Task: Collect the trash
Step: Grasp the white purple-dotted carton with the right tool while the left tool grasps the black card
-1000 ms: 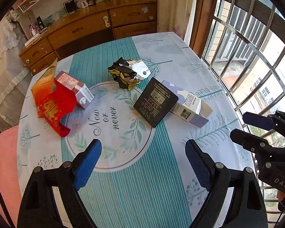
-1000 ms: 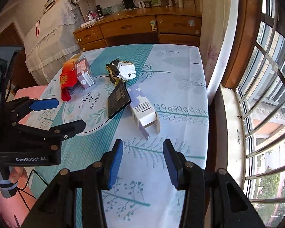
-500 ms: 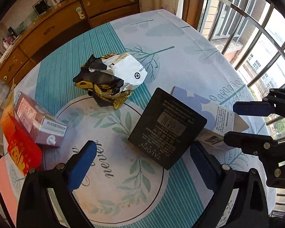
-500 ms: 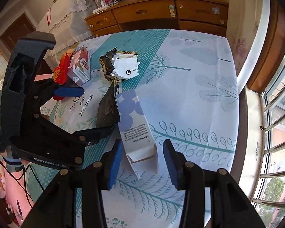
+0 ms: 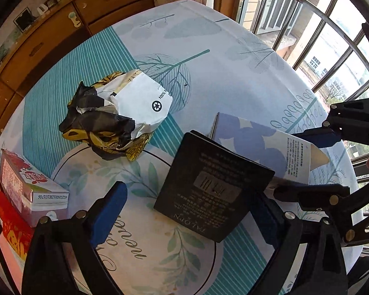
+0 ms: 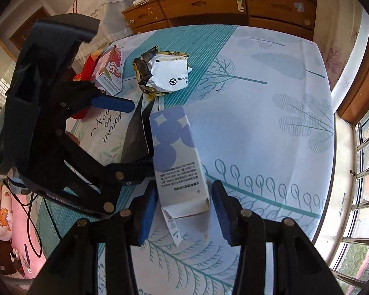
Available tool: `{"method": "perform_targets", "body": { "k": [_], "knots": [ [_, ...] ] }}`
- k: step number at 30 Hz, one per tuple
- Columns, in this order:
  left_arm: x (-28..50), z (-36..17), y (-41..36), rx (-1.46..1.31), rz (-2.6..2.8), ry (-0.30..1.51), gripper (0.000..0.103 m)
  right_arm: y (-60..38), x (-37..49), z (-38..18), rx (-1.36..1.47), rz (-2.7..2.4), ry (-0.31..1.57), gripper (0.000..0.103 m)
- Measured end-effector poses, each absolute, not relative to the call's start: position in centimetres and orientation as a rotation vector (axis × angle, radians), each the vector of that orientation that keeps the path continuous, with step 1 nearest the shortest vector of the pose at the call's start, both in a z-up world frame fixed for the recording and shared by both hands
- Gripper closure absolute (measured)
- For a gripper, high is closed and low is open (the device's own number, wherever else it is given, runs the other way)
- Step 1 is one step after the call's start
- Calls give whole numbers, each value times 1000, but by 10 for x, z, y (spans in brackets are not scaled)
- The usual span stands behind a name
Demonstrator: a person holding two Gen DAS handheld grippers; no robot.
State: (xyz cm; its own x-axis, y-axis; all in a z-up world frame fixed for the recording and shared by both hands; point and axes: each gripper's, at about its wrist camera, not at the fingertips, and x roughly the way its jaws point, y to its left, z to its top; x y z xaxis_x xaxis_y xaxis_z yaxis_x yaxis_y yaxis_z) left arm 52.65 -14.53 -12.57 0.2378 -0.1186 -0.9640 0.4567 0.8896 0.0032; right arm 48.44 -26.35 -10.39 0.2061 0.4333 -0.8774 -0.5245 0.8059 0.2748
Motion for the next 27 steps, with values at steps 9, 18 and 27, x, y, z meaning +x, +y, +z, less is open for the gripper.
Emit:
{"method": "perform_targets", "body": {
  "k": [9, 18, 27],
  "knots": [
    [525, -119, -136, 251, -351, 1221, 42, -262, 479, -102, -104, 649, 1179, 58],
    [484, -98, -125, 178, -253, 1185, 42, -253, 449, -98, -94, 555, 1180, 67],
    [389, -70, -96, 98, -219, 1180, 42, -259, 369, -82, 90, 483, 1214, 68]
  ]
}}
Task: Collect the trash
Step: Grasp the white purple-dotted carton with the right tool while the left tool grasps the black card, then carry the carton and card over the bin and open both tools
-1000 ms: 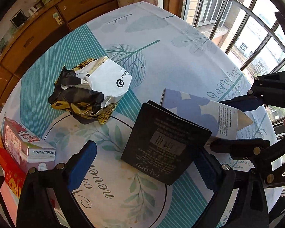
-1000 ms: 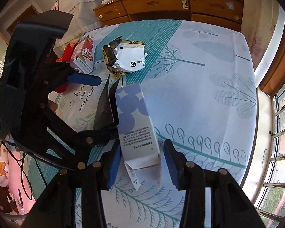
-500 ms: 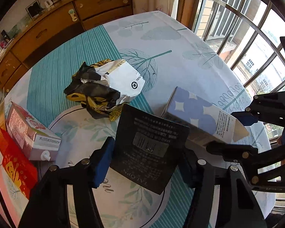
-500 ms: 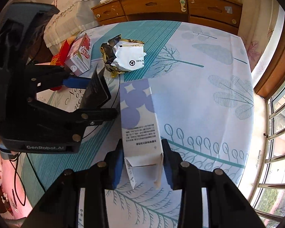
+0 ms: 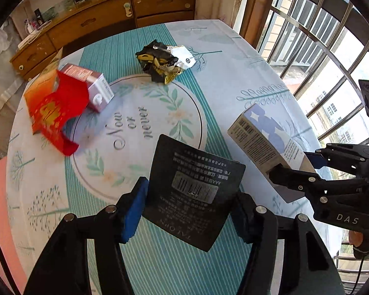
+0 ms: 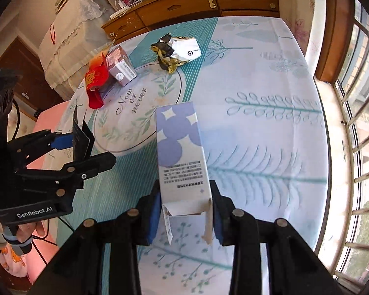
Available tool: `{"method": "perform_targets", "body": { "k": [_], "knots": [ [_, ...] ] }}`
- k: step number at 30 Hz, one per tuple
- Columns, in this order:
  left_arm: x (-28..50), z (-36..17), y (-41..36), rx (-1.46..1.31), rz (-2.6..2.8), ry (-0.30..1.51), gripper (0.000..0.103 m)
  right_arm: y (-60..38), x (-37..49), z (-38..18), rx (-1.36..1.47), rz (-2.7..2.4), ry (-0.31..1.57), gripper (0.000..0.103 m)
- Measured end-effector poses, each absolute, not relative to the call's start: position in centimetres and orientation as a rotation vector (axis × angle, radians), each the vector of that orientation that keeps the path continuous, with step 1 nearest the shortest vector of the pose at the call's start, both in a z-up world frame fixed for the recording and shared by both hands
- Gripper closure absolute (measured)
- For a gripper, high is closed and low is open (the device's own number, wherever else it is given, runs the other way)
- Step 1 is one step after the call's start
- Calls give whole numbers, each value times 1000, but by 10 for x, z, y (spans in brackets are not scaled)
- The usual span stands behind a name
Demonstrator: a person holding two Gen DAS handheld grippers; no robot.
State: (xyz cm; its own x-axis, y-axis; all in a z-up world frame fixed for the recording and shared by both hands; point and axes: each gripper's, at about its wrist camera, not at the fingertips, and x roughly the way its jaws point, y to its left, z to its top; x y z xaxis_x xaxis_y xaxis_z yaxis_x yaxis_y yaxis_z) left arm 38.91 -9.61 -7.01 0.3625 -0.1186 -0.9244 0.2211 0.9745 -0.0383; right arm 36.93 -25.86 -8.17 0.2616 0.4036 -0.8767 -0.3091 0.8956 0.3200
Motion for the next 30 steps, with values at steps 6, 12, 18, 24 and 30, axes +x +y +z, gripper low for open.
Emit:
{"method": "perform_targets", "body": {
  "k": [6, 12, 18, 24, 30],
  "knots": [
    [308, -42, -69, 81, -218, 1136, 42, -245, 291, -60, 177, 429, 1194, 68],
    [212, -16, -35, 72, -220, 1069, 42, -214, 197, -36, 213, 395, 1130, 68],
    [126, -9, -7, 53, -232, 1044, 42, -181, 102, -25, 255, 350, 1082, 67],
    [52, -19, 4, 70, -257, 1066, 42, -158, 24, -26, 275, 333, 1104, 67],
    [4, -32, 2, 59, -276, 1135, 42, -151, -23, -31, 252, 311, 1193, 67]
  ]
}}
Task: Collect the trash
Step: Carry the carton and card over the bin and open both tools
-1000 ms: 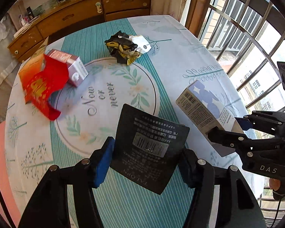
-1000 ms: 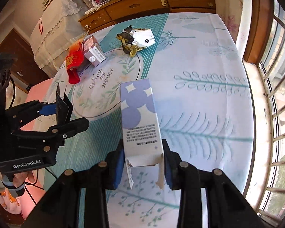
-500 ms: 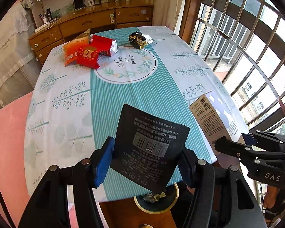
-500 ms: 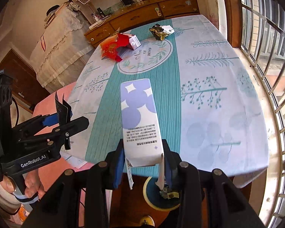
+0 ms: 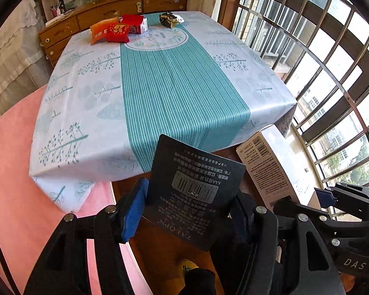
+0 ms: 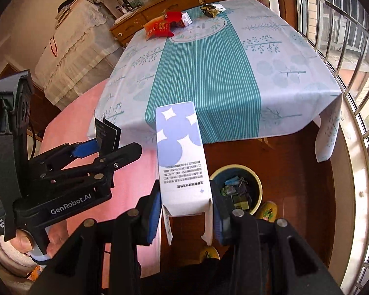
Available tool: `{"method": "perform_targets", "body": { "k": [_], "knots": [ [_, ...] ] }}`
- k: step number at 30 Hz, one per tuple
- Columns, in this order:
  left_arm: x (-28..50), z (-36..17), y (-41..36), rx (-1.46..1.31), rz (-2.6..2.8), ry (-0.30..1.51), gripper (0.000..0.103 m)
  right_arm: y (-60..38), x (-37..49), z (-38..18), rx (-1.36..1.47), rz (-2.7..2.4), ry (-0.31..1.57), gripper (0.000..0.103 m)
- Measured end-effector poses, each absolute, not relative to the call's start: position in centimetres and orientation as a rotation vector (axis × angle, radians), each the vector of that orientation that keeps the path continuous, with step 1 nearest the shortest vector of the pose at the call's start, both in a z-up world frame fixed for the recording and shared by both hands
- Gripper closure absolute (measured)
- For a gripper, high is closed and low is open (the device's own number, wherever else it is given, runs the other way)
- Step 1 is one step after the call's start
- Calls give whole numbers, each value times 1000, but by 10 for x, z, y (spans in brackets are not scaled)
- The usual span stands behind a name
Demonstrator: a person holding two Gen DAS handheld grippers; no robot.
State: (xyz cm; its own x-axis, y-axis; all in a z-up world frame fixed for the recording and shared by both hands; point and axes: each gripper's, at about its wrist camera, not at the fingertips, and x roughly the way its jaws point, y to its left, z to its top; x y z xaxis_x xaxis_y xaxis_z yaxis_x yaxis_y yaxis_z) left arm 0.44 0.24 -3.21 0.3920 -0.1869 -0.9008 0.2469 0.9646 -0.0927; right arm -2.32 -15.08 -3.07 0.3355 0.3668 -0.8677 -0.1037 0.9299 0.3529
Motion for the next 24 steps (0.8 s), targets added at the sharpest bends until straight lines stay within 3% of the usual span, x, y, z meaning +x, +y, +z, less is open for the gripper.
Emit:
{"method": "perform_targets", "body": {
  "k": [8, 24],
  "knots": [
    [-16, -87, -9, 37, -263, 1218, 42, -163, -41, -87, 268, 256, 1283, 67],
    [12, -338, -29, 41, -201, 1326, 38, -187, -4, -362, 368, 133, 1433, 65]
  ]
}}
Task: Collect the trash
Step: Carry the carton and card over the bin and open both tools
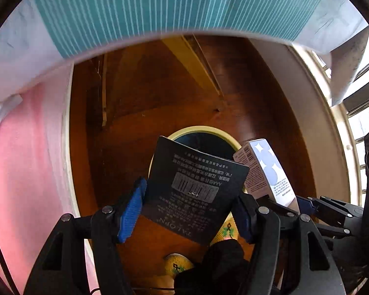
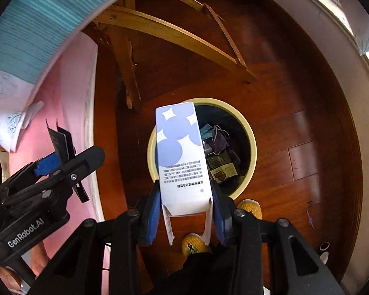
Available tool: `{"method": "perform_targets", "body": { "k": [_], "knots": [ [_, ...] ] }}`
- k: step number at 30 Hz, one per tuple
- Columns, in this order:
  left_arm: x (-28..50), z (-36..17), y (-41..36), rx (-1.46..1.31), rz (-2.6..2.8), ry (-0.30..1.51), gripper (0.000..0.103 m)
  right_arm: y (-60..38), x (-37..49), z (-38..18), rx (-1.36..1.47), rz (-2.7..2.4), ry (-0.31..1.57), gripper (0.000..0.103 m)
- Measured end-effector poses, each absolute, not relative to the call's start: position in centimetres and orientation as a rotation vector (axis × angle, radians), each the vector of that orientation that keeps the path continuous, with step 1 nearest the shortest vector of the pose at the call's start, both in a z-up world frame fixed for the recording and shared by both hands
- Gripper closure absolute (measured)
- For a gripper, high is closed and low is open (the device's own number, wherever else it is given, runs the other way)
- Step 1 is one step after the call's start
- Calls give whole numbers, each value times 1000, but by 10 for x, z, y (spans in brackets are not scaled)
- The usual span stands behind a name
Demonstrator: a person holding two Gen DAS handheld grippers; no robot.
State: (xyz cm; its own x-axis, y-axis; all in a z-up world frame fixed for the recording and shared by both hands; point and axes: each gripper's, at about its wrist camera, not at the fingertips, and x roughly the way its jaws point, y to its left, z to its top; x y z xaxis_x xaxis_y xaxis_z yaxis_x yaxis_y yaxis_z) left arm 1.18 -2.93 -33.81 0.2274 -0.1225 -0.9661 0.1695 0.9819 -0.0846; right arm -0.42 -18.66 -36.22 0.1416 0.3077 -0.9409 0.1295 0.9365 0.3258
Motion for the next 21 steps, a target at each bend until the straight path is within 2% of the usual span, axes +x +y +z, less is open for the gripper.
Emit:
{"method": "perform_targets", "body": {
  "k": [2, 3, 5, 8, 21],
  "knots": [
    [16, -363, -30, 61, -192, 1365, 34, -192, 0, -385, 389, 109, 1445, 64],
    [18, -373, -30, 68, -184, 1386, 28, -193, 1, -393, 389, 97, 1446, 60],
    [20, -385, -27, 65, -159, 1385, 23, -194, 4, -403, 379, 90, 1440, 56],
    [19, -391, -25, 67, -130, 1376, 6, -195, 7, -410, 369, 87, 1432, 50],
    [13, -344, -20, 79, -104, 1351, 5, -193, 3, -366, 382, 100, 1430, 49]
  ]
}}
